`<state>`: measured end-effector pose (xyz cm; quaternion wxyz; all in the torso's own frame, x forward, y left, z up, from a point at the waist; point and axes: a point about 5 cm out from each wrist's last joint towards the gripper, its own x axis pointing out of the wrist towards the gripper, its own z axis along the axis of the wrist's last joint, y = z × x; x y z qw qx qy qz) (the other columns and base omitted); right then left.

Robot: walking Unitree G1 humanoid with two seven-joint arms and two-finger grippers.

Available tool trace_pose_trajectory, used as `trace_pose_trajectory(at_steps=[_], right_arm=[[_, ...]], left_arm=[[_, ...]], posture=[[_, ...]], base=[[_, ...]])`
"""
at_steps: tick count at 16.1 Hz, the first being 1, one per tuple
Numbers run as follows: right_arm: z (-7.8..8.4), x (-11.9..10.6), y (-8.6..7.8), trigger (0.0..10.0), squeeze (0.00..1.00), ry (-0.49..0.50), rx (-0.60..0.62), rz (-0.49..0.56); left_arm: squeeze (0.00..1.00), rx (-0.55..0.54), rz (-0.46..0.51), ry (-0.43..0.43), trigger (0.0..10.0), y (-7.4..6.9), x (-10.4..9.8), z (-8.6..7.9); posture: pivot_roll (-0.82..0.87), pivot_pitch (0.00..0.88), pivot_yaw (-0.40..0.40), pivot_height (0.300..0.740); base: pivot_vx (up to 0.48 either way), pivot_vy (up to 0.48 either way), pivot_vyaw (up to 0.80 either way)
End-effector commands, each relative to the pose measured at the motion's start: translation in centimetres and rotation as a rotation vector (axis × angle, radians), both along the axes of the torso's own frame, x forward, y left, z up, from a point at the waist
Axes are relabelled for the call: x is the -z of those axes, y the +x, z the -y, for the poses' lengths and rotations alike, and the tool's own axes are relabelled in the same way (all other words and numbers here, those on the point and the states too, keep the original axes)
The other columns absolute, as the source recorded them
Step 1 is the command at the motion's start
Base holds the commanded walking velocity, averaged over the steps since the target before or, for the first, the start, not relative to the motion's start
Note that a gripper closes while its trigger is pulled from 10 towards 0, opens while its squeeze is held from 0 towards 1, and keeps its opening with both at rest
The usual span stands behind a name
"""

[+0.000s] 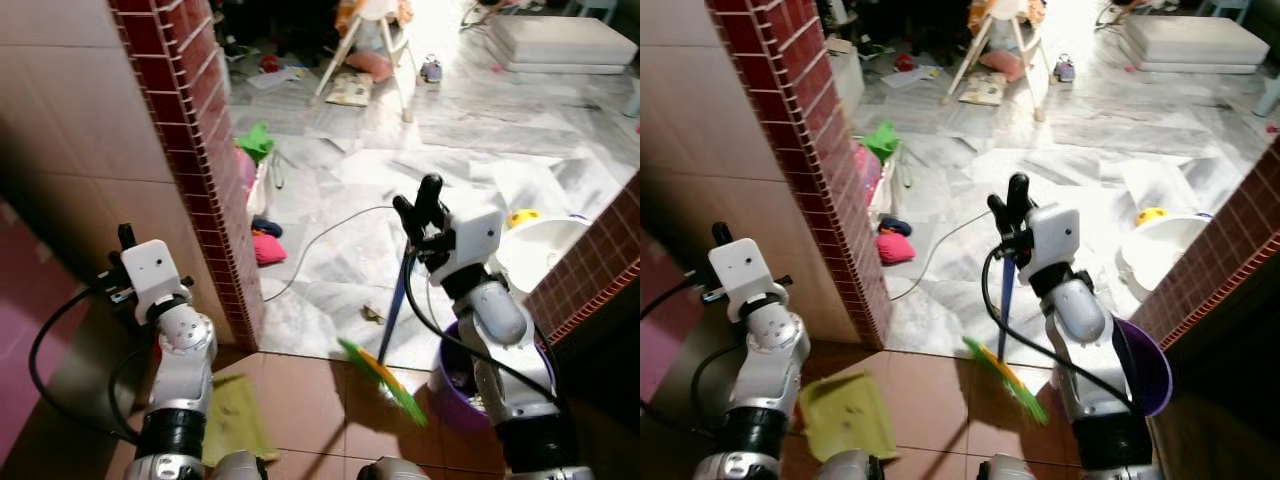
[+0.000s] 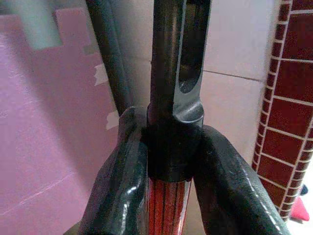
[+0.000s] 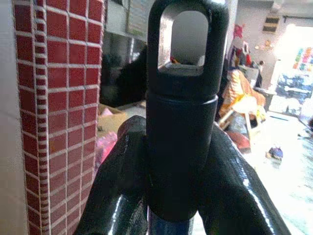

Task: Sweep floor

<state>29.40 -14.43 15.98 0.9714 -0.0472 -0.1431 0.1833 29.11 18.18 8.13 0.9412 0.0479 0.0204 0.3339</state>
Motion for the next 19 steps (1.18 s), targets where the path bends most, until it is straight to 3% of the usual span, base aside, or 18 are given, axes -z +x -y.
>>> trace_pose_trajectory(at_steps=[1,6,10,14,17,18,19], right_arm=[[0.3,-3.6,0.5,10.0,0.00,-0.008,0.008,0.140],[-0.6,-7.5,3.5,10.0,0.00,-0.088,-0.048,0.282],[-0.9,-6.4,5.8,10.0,0.00,-0.092,-0.103,0.214],[-3.0,-5.2,7.3,10.0,0.00,-0.152,-0.201,0.189],[-3.9,-7.9,7.9,10.0,0.00,-0.098,-0.227,0.253],[-4.1,-10.0,8.5,10.0,0.00,-0.082,-0.229,0.307],[-4.1,-10.7,8.6,10.0,0.00,-0.102,-0.228,0.334]], left_arm=[[0.00,0.044,0.095,0.025,10.0,1.1,-2.0,1.0],[0.00,0.097,0.114,0.014,10.0,1.3,-2.3,2.7],[0.00,0.130,0.117,-0.002,10.0,0.9,-2.7,3.5],[0.00,0.201,0.161,-0.004,10.0,-0.7,-4.5,4.3],[0.00,0.208,0.153,-0.008,10.0,-2.6,-5.2,3.8],[0.00,0.211,0.145,-0.007,10.0,-3.6,-5.5,3.6],[0.00,0.216,0.134,-0.006,10.0,-4.1,-5.6,3.6]], posture=[[-0.11,0.000,0.028,0.740],[-0.07,0.001,0.023,0.740],[-0.03,0.097,0.024,0.740],[0.07,0.214,0.044,0.740],[0.11,0.262,0.052,0.740],[0.12,0.278,0.054,0.740],[0.13,0.294,0.056,0.740]], base=[[0.000,0.000,0.00],[0.000,0.000,0.00],[0.000,0.000,0.00],[0.000,0.000,0.00],[0.000,0.000,0.00],[0.000,0.000,0.00],[0.000,0.000,0.00]])
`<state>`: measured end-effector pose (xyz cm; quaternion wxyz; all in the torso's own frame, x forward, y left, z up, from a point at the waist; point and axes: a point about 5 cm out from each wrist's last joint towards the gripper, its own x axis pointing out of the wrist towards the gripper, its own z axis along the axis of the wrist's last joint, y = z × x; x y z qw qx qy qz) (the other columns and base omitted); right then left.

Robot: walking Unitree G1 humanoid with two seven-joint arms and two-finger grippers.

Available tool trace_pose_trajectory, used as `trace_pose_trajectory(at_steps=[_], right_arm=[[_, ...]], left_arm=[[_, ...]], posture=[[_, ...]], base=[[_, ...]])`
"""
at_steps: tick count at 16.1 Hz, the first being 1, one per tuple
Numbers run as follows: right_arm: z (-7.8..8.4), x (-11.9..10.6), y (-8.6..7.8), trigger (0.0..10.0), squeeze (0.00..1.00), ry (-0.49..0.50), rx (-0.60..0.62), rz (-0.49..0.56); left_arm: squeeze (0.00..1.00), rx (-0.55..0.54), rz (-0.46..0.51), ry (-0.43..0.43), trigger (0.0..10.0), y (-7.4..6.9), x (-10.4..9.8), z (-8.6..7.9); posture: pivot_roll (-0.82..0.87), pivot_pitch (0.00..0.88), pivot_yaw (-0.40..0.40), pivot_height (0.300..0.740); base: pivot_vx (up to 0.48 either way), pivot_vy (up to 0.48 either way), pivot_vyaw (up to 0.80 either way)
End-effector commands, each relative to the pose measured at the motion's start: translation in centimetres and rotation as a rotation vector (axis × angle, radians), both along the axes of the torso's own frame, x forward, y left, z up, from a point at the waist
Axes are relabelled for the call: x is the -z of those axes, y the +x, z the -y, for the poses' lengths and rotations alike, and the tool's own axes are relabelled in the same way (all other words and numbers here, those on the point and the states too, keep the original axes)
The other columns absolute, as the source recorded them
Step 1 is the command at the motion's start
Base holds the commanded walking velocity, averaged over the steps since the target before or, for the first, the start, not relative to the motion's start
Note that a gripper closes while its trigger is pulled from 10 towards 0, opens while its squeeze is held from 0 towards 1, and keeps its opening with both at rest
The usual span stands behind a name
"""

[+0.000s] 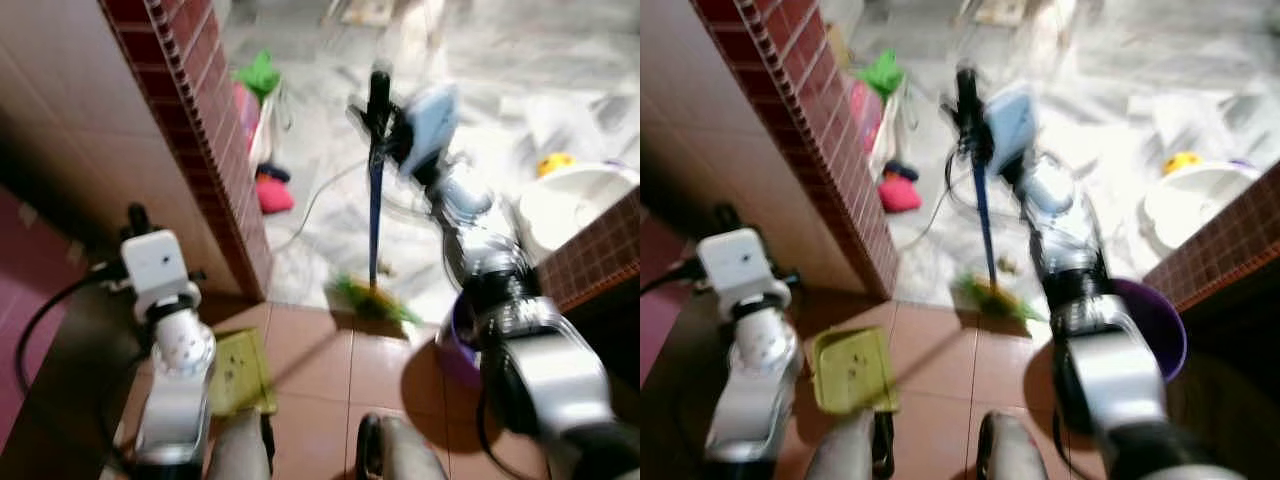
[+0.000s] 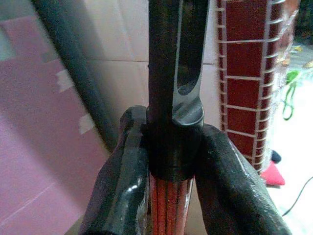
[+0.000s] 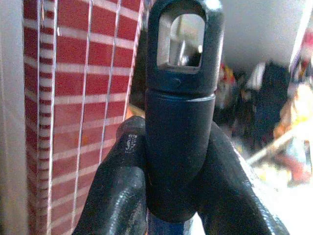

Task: Sweep floor

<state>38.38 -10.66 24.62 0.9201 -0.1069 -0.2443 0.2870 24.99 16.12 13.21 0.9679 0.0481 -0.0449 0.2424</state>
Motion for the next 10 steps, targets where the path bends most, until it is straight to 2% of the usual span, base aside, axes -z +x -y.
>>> trace_pose_trajectory(at_steps=[1,5,7,9,10], right_arm=[[-0.4,-2.4,-0.3,10.0,0.00,-0.024,-0.019,0.141],[-0.3,-2.2,0.0,10.0,0.00,-0.226,0.003,0.239],[0.1,-0.9,0.1,10.0,0.00,-0.366,0.033,0.253],[1.4,1.7,0.6,10.0,0.00,-0.352,0.116,0.114],[1.8,2.9,0.8,10.0,0.00,-0.308,0.146,0.036]], left_arm=[[0.00,0.028,0.006,-0.042,10.0,-0.5,-0.6,1.6],[0.00,0.070,-0.036,-0.044,10.0,-2.7,-1.4,2.1],[0.00,0.062,-0.066,-0.041,10.0,-3.6,-1.3,1.6],[0.00,0.067,-0.099,-0.034,10.0,-4.4,-1.1,1.3],[0.00,0.071,-0.108,-0.033,10.0,-4.6,-1.1,1.3]], posture=[[0.15,0.311,0.056,0.740],[0.19,0.357,0.060,0.740],[0.22,0.373,0.065,0.740],[0.24,0.380,0.069,0.740],[0.24,0.385,0.070,0.740]], base=[[0.000,0.000,0.00],[0.000,0.000,0.00],[0.000,0.000,0.00],[0.000,0.000,0.00],[0.000,0.000,0.00]])
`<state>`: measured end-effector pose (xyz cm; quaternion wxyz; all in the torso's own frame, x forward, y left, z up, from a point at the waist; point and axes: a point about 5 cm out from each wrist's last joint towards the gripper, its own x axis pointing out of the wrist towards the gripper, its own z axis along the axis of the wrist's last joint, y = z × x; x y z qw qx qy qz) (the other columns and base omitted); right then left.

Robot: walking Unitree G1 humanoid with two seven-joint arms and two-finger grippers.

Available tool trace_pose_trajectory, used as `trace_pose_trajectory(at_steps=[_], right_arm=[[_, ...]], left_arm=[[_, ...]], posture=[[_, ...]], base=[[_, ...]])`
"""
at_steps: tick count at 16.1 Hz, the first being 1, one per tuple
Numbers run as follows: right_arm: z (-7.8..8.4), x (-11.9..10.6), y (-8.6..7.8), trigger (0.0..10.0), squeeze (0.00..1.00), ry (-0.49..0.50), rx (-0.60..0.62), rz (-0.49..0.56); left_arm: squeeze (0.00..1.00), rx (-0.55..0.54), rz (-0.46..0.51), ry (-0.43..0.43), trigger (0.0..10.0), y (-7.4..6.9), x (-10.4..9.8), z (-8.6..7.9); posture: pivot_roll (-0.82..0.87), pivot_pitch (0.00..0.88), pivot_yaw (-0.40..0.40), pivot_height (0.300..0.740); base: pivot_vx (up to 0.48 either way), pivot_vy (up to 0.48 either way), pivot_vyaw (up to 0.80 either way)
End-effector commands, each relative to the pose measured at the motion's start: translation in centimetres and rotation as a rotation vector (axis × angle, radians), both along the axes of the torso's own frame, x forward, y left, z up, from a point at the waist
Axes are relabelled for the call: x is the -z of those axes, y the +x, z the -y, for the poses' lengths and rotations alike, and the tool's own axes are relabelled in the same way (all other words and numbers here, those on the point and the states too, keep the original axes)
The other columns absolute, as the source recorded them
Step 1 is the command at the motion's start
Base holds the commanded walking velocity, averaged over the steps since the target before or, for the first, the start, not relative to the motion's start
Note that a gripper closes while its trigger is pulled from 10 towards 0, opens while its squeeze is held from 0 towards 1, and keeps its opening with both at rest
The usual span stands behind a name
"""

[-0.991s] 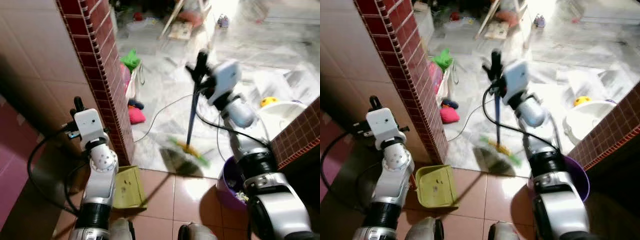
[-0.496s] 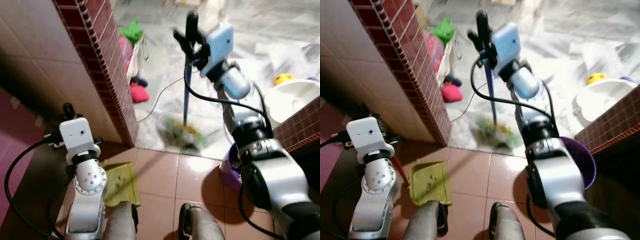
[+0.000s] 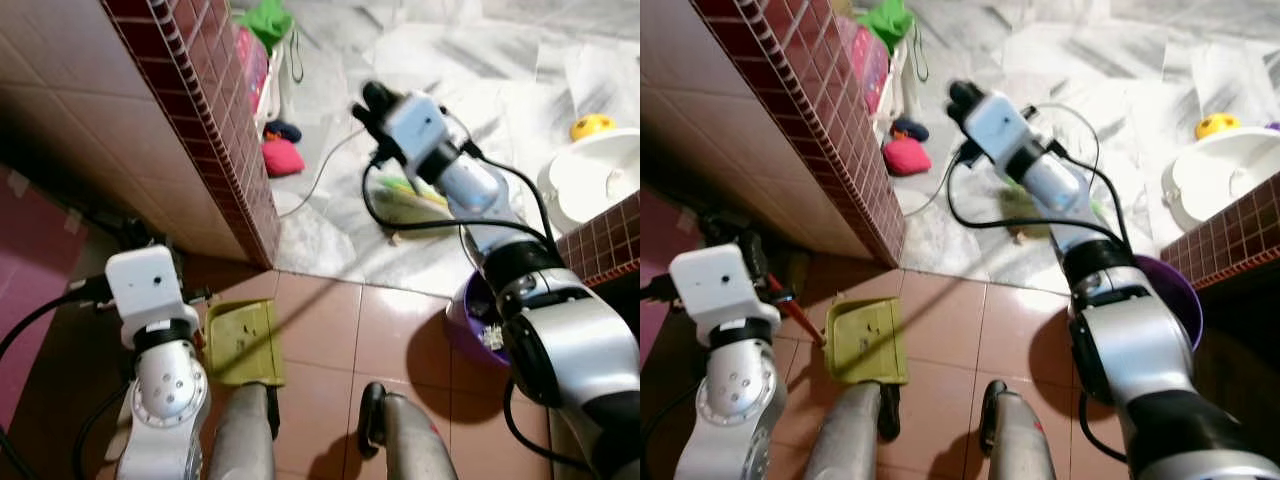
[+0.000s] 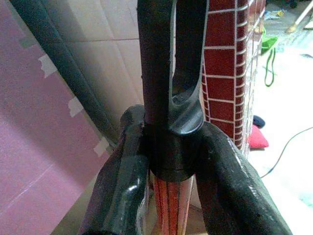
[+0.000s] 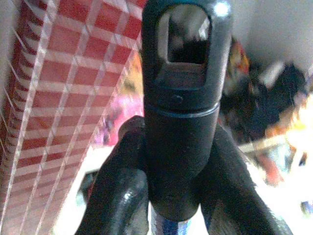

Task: Sweep floor

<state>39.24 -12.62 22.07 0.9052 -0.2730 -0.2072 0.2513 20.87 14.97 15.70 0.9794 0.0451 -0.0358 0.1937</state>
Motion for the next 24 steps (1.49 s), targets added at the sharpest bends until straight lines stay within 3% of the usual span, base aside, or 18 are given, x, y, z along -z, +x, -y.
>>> trace_pose_trajectory(at_steps=[1,2,4,8,11,14,20,22,24], right_arm=[[0.2,1.9,0.0,10.0,0.00,0.101,0.033,-0.111],[0.3,4.2,-0.3,10.0,0.00,0.203,0.041,-0.243],[0.2,7.0,-1.3,10.0,0.00,0.303,0.002,-0.367],[1.0,8.3,-2.3,10.0,0.00,0.392,-0.099,-0.442],[2.3,7.9,-3.3,10.0,0.00,0.489,-0.184,-0.463],[2.1,6.7,-5.0,10.0,0.00,0.522,-0.271,-0.487],[4.4,4.1,-7.2,10.0,0.00,0.430,-0.308,-0.543],[4.8,2.8,-7.1,10.0,0.00,0.487,-0.324,-0.577],[5.1,1.4,-6.8,10.0,0.00,0.607,-0.316,-0.580]], left_arm=[[0.00,-0.022,-0.095,-0.022,10.0,-0.6,1.3,0.1],[0.00,-0.013,-0.098,-0.025,10.0,-0.4,1.3,0.3],[0.00,-0.005,-0.098,-0.029,10.0,0.0,1.3,0.5],[0.00,0.007,-0.098,-0.041,10.0,0.8,1.7,1.0],[0.00,0.006,-0.081,-0.056,10.0,2.5,2.1,1.2],[0.00,0.033,-0.059,-0.071,10.0,4.6,2.6,2.2],[0.00,-0.050,-0.018,-0.044,10.0,8.0,3.2,2.4],[0.00,-0.040,0.003,-0.065,10.0,9.0,3.3,2.8],[0.00,-0.035,0.015,-0.093,10.0,9.9,3.4,3.5]], posture=[[0.24,0.387,0.072,0.740],[0.23,0.382,0.067,0.740],[0.21,0.379,0.063,0.740],[0.17,0.349,0.044,0.740],[0.10,0.304,0.023,0.740],[0.04,0.253,0.009,0.740],[-0.07,0.142,-0.009,0.740],[-0.11,0.108,-0.016,0.740],[-0.14,0.064,-0.027,0.740]], base=[[0.000,0.000,0.00],[0.000,0.000,0.00],[0.000,0.000,0.00],[0.000,0.000,0.00],[0.000,0.000,0.00],[0.000,0.000,0.00],[0.000,0.000,0.00],[0.000,0.000,0.00],[0.000,0.000,0.00]])
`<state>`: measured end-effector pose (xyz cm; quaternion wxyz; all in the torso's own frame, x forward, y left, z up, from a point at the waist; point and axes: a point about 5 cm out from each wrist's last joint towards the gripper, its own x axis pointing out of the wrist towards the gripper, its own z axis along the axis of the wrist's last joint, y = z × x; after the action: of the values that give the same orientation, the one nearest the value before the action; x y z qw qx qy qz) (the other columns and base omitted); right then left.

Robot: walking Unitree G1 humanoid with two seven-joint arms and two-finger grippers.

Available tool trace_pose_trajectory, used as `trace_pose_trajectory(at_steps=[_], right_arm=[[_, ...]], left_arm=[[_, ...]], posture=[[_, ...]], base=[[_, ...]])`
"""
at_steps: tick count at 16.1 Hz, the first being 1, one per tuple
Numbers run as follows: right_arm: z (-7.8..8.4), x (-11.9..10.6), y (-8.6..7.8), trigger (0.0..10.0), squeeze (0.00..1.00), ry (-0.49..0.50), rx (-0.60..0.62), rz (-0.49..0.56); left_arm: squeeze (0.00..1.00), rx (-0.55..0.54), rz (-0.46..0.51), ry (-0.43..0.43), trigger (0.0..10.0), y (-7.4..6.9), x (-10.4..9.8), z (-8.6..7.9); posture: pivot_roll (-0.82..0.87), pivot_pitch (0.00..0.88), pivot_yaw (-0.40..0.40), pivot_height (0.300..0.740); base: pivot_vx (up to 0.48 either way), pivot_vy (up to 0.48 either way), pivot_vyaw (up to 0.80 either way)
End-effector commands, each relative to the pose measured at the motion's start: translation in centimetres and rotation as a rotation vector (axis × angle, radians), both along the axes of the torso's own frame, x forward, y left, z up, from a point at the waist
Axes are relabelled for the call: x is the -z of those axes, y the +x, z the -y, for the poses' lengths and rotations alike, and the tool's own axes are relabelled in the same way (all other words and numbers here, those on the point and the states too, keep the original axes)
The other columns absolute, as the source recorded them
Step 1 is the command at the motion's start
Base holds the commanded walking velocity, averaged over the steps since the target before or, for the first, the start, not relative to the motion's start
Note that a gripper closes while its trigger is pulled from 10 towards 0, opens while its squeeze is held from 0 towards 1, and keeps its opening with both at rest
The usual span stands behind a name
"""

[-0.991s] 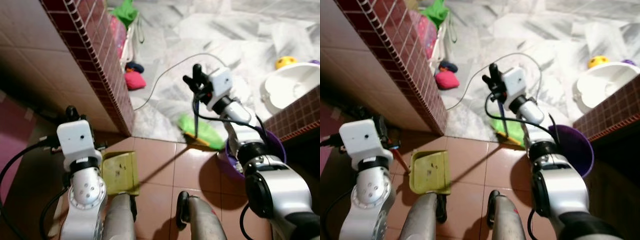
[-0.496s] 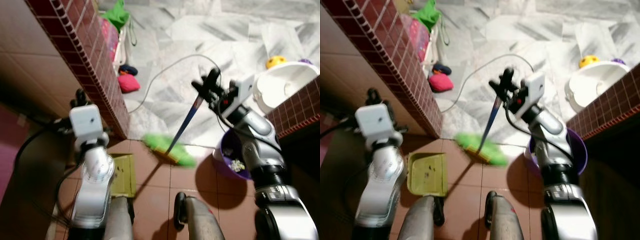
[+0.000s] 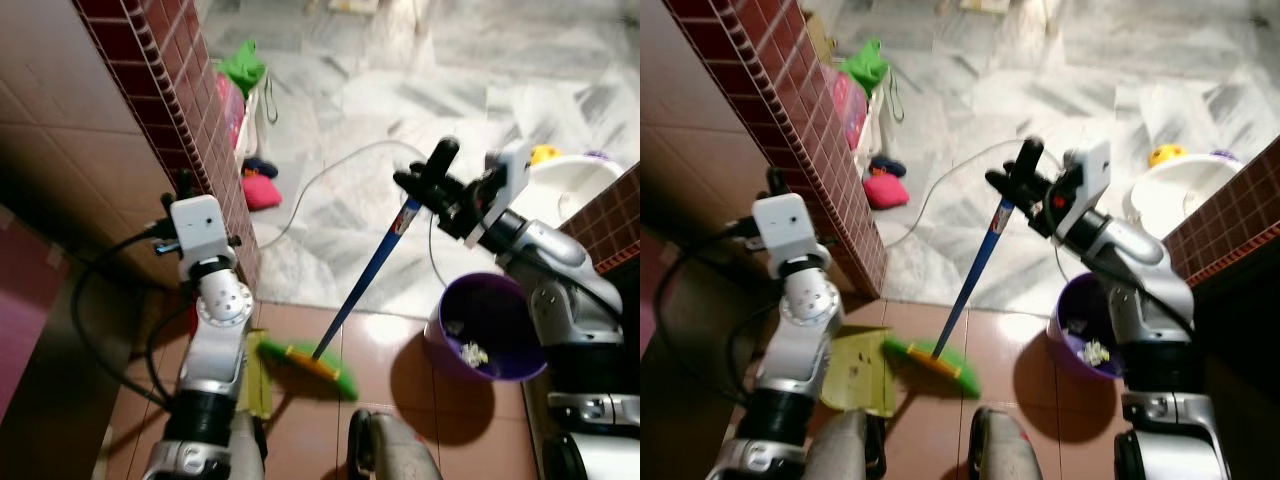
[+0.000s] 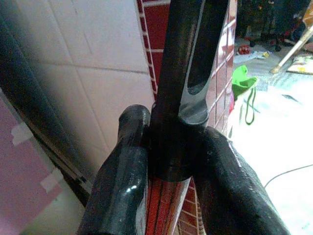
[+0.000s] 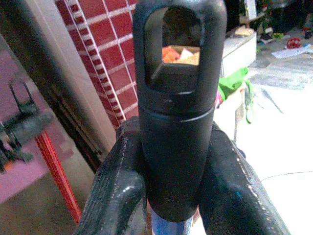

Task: Sweep floor

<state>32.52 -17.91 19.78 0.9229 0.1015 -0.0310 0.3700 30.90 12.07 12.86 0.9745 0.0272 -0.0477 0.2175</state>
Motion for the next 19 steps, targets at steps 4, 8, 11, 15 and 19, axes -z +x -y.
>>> trace_pose_trajectory(at_steps=[4,8,11,15,19], right_arm=[[0.4,-2.2,0.5,10.0,0.00,0.085,0.097,0.039],[1.6,-4.1,1.8,10.0,0.00,-0.042,0.353,0.239],[1.0,-5.3,2.0,10.0,0.00,-0.111,0.384,0.365],[1.2,-5.1,2.1,10.0,0.00,-0.190,0.438,0.432],[1.2,-1.5,1.5,10.0,0.00,-0.331,0.541,0.382]], left_arm=[[0.00,0.031,0.001,-0.083,10.0,1.2,0.7,1.6],[0.00,0.049,0.018,-0.088,10.0,2.1,0.6,1.8],[0.00,0.055,0.029,-0.099,10.0,2.5,0.8,1.5],[0.00,0.087,0.028,-0.109,10.0,2.9,0.7,1.5],[0.00,0.156,0.063,-0.217,10.0,2.9,0.1,1.4]], posture=[[-0.16,0.015,-0.019,0.740],[-0.15,0.000,-0.007,0.740],[-0.15,0.000,0.005,0.740],[-0.15,0.000,0.021,0.740],[-0.14,0.000,0.031,0.740]], base=[[0.000,0.000,0.00],[0.000,0.000,0.00],[0.000,0.000,0.00],[0.000,0.000,0.00],[0.000,0.000,0.00]])
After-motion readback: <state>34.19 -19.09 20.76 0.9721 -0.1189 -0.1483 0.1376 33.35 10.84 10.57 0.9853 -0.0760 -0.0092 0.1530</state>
